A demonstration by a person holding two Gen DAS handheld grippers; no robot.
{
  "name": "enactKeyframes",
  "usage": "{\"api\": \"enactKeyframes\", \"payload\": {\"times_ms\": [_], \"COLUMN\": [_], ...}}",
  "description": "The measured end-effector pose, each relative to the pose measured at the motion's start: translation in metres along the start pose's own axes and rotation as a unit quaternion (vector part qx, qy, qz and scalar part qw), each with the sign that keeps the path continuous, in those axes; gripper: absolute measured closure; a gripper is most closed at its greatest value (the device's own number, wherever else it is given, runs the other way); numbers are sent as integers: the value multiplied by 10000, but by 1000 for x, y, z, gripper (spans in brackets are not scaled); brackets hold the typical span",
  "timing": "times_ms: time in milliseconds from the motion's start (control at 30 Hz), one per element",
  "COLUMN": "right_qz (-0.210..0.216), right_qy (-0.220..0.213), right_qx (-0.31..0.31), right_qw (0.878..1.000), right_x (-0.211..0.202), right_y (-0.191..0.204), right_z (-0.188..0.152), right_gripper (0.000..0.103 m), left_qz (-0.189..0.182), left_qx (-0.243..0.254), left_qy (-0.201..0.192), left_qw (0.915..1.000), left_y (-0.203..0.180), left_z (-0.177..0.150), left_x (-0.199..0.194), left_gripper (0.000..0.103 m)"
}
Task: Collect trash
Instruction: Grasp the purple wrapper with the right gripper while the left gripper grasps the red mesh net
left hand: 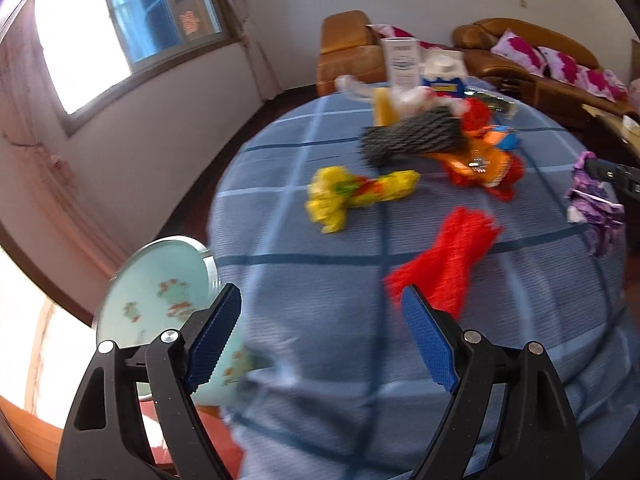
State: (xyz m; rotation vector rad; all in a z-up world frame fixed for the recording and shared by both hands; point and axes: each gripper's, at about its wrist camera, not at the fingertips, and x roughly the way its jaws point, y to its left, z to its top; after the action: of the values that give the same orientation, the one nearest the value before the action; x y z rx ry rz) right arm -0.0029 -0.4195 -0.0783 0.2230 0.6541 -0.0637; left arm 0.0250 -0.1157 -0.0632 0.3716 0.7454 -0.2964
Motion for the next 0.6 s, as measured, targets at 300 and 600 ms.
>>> {"api": "enactKeyframes", "payload": {"times_ms": [300, 600], "right_qz": [-206, -386], "right_qy": [-51, -78], "right_qx": [-8, 150], "right_qw": [9998, 9991], "right_x": [5, 10], "right_y": [-7, -14], "right_z": [-4, -7], "right_gripper": [95, 95], "left_qz": [-303, -483], "left_qx": [60, 149], "left_qy": [325, 173], "left_qw": [9990, 9986], "left_y": [-29, -40], "left_z": [1, 5], "left_x": [27, 10], "left_gripper": [27, 26]}}
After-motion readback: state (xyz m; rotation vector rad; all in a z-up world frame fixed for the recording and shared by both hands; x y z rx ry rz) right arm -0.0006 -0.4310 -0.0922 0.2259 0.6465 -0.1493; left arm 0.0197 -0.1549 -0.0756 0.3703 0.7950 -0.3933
